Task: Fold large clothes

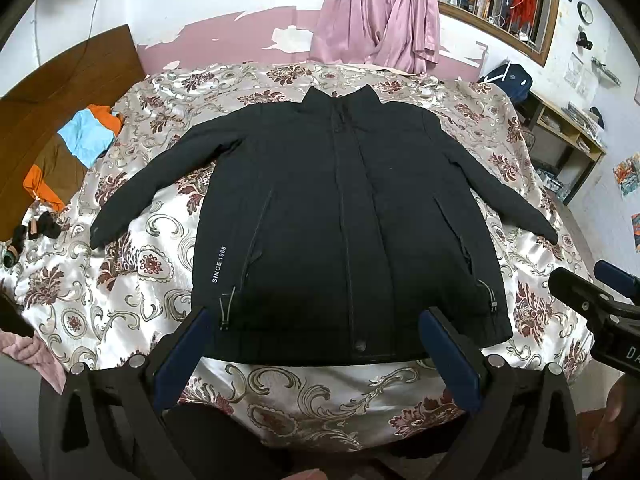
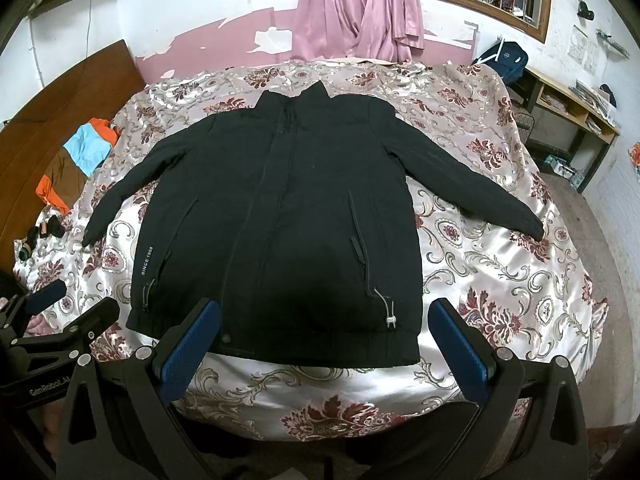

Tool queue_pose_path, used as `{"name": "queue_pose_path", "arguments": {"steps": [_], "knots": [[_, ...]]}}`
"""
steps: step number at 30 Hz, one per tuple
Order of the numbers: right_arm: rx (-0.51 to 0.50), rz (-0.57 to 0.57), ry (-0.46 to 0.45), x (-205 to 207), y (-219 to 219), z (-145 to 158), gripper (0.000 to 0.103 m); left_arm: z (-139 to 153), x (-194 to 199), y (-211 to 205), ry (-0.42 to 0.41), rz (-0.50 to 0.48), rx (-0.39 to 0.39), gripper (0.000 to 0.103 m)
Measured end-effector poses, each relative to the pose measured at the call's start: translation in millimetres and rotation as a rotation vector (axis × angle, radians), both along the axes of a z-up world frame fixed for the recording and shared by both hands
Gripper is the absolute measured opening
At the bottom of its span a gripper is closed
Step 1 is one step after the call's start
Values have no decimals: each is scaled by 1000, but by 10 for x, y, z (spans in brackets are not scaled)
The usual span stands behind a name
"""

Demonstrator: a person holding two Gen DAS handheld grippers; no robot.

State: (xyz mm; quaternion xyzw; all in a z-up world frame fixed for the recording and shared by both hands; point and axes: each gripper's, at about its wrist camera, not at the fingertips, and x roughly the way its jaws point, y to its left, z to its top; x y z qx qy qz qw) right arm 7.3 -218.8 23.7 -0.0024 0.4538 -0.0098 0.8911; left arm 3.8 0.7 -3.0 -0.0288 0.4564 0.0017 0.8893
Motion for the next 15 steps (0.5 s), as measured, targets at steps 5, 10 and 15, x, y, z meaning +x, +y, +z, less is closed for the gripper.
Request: {"name": "queue_pose_path", "arguments": {"steps": [5, 10, 15], "knots": [[0, 1, 3, -16, -1, -12, 102, -7, 11, 6, 0, 1, 0, 103], [2, 2, 1, -15, -2, -11, 102, -6, 8, 4, 2, -1, 1, 103], [2, 3, 11, 6, -4, -6, 102, -63, 45, 19, 8, -1, 5, 103]]}}
